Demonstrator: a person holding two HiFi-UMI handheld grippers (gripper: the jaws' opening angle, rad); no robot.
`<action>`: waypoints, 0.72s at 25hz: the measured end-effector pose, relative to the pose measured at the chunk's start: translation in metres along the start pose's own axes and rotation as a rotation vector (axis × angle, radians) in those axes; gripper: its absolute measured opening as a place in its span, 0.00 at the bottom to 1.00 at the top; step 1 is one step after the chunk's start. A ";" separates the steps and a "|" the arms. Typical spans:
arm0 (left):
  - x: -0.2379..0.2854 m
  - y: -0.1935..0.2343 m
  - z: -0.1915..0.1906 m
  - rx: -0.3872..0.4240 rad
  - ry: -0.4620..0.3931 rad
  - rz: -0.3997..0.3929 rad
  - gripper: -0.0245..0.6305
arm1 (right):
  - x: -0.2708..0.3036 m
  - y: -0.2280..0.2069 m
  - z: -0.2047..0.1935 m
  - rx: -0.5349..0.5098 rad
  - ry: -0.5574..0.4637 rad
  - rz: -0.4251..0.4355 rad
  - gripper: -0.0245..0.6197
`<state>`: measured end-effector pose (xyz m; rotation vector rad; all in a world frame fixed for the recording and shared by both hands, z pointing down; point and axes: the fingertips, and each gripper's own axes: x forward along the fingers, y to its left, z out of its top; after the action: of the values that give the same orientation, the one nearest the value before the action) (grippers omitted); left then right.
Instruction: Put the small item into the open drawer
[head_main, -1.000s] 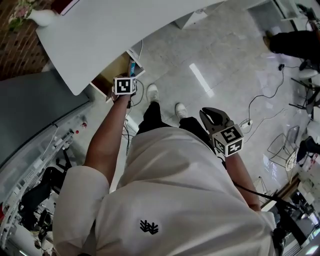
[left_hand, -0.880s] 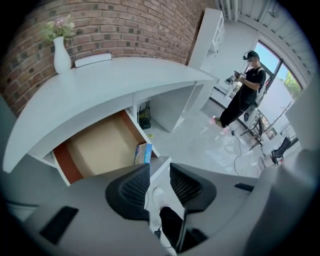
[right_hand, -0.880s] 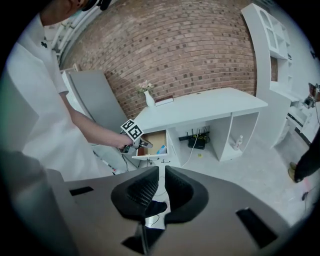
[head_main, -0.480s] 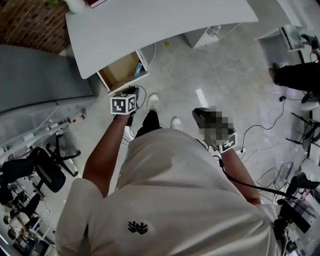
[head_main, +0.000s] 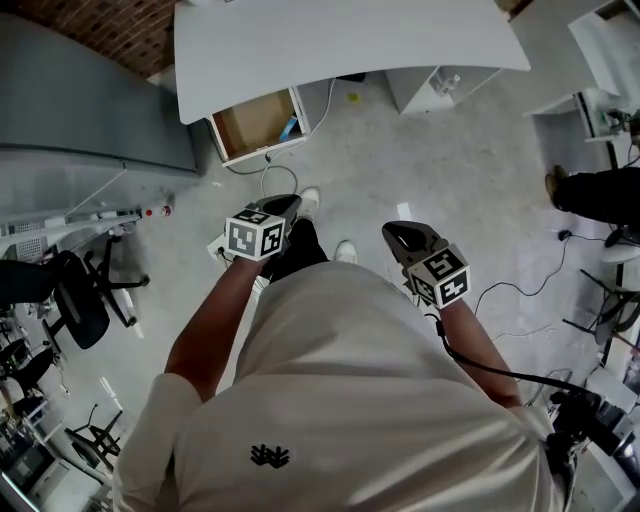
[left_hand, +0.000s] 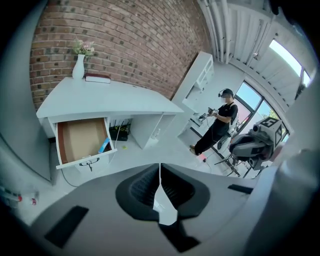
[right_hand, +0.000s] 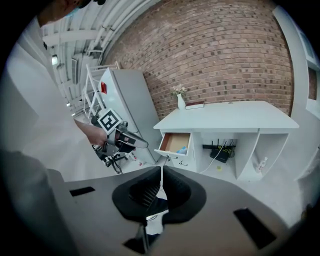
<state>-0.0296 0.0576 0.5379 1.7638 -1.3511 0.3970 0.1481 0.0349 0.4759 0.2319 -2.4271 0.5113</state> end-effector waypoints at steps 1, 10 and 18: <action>-0.005 -0.011 -0.004 0.007 -0.010 -0.008 0.08 | -0.003 0.003 -0.004 -0.008 0.002 0.006 0.10; -0.051 -0.085 -0.038 0.024 -0.062 -0.065 0.08 | -0.028 0.039 -0.031 -0.059 -0.013 0.046 0.10; -0.069 -0.103 -0.038 0.017 -0.099 -0.038 0.08 | -0.042 0.049 -0.030 -0.068 -0.044 0.046 0.09</action>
<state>0.0468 0.1353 0.4684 1.8414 -1.3843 0.3044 0.1835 0.0930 0.4562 0.1609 -2.4933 0.4471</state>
